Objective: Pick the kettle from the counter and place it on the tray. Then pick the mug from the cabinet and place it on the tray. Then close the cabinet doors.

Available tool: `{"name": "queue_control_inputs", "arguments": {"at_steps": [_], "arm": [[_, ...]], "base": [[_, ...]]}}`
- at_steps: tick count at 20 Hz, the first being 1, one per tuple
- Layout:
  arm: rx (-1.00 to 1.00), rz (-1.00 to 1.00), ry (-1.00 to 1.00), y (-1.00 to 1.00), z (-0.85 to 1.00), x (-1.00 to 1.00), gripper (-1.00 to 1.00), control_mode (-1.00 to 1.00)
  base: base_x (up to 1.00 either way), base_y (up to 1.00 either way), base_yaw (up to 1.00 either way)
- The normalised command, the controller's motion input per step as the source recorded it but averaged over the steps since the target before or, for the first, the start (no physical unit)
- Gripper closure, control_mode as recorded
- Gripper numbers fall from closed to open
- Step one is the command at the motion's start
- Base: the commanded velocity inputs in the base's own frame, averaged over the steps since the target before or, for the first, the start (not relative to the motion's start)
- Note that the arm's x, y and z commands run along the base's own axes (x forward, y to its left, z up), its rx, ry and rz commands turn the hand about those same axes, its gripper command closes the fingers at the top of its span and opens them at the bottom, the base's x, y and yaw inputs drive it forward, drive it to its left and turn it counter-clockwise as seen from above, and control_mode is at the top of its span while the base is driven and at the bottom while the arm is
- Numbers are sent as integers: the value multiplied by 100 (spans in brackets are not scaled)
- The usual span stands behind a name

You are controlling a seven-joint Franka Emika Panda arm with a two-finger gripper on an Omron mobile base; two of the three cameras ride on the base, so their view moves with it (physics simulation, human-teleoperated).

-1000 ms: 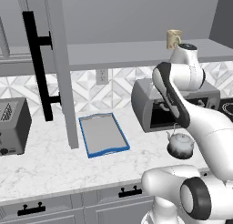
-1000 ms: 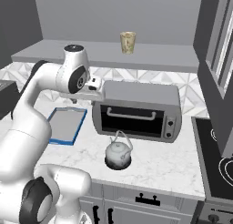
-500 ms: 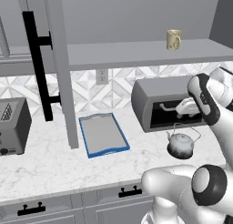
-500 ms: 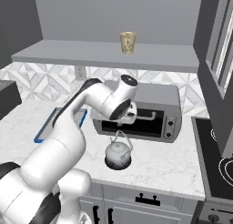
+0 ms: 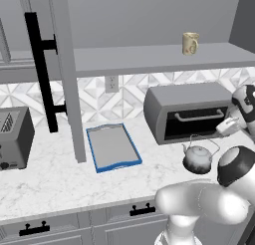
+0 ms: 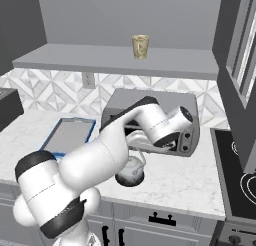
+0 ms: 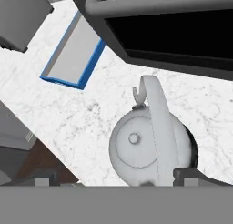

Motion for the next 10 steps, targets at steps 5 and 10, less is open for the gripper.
{"name": "queue_control_inputs", "arguments": {"at_steps": [5,10], "arm": [[10,6,8,-24,-32,14,-100,-100],[4,4,7,-3,-36,13,-100,-100]], "base": [[0,0,0],[0,0,0]]}}
